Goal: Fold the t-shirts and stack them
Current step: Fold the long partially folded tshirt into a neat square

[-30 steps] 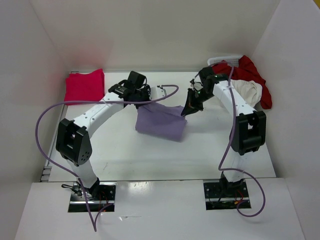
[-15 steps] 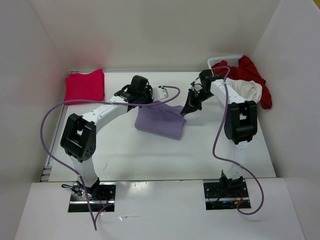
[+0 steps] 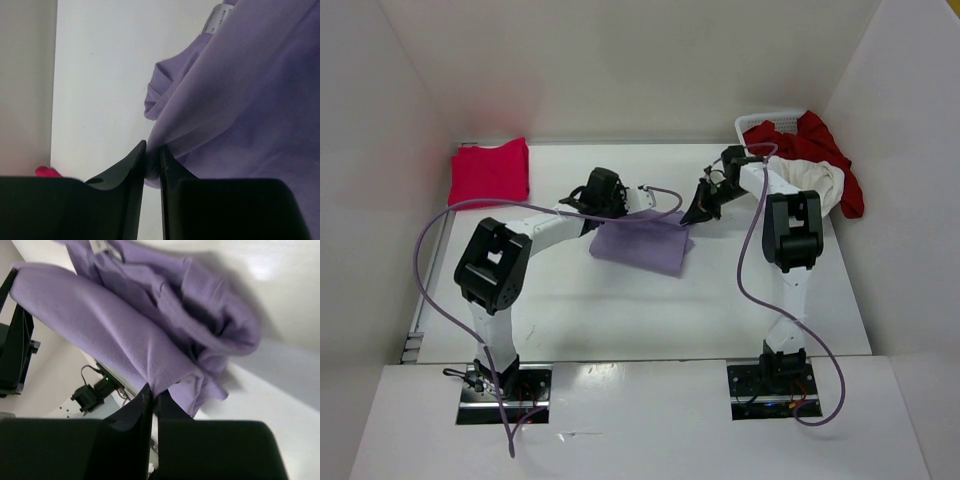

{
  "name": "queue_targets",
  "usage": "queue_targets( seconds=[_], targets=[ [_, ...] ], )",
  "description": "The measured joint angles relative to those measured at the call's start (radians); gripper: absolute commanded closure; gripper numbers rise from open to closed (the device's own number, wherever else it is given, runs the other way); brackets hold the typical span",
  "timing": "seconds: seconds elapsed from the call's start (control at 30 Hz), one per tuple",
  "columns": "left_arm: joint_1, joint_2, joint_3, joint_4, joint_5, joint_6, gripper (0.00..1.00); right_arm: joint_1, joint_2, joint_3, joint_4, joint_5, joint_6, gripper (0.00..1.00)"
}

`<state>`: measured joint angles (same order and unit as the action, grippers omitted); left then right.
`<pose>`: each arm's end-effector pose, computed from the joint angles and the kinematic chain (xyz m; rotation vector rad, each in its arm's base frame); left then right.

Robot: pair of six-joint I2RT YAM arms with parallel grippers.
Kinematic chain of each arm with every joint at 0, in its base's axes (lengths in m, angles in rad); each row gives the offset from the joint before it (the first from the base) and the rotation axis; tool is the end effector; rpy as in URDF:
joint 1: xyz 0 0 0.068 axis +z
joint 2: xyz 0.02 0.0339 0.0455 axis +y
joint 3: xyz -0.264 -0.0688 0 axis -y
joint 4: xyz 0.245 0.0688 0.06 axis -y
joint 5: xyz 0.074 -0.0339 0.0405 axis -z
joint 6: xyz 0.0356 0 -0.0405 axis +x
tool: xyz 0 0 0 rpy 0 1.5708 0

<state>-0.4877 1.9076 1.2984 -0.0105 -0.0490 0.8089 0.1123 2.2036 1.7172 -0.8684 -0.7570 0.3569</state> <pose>0.3822 -0.2007 0.2081 1.3058 1.7698 0.2343 0.4366 0.0738 0.1673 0.2281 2.8739 1.1866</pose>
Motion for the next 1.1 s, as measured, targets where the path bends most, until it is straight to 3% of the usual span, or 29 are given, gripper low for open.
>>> queue_targets(
  seconds=[0.1,0.2,0.23,0.37,0.53,0.6,0.63,0.73,0.87,0.93,1.1],
  targets=[
    [0.0,0.01,0.0,0.042,-0.011,0.0,0.67,-0.021,0.018,0.0,0.042,-0.006,0.018,0.91],
    [0.0,0.014,0.0,0.086,-0.023,0.003,0.54,-0.045,0.025,0.003,0.085,-0.007,0.051,0.7],
    [0.0,0.016,0.0,0.1,-0.027,0.003,0.5,-0.054,0.027,0.01,0.096,-0.007,0.058,0.67],
    [0.001,0.041,0.0,0.151,-0.073,0.008,0.41,-0.077,0.034,0.064,0.127,0.009,0.072,0.63],
    [0.015,0.091,0.067,0.104,-0.157,-0.004,0.42,-0.072,-0.014,0.077,0.171,0.142,0.077,0.63],
    [0.029,0.1,0.145,0.027,-0.155,-0.031,0.42,-0.049,-0.074,0.062,0.179,0.235,0.077,0.7],
    [0.034,0.101,0.201,-0.035,-0.132,-0.044,0.39,-0.029,-0.114,0.047,0.187,0.279,0.077,0.81],
    [0.051,0.099,0.336,-0.148,-0.024,-0.087,0.39,0.039,-0.212,0.006,0.208,0.339,0.084,1.0],
    [0.05,0.084,0.393,-0.242,0.15,-0.119,0.39,0.1,-0.209,-0.003,0.239,0.335,0.102,1.0],
    [0.047,0.084,0.386,-0.281,0.213,-0.125,0.46,0.104,-0.16,-0.003,0.242,0.336,0.107,1.0],
    [0.041,0.086,0.325,-0.346,0.29,-0.108,0.47,0.088,0.003,0.013,0.239,0.377,0.123,1.0]
  ],
)
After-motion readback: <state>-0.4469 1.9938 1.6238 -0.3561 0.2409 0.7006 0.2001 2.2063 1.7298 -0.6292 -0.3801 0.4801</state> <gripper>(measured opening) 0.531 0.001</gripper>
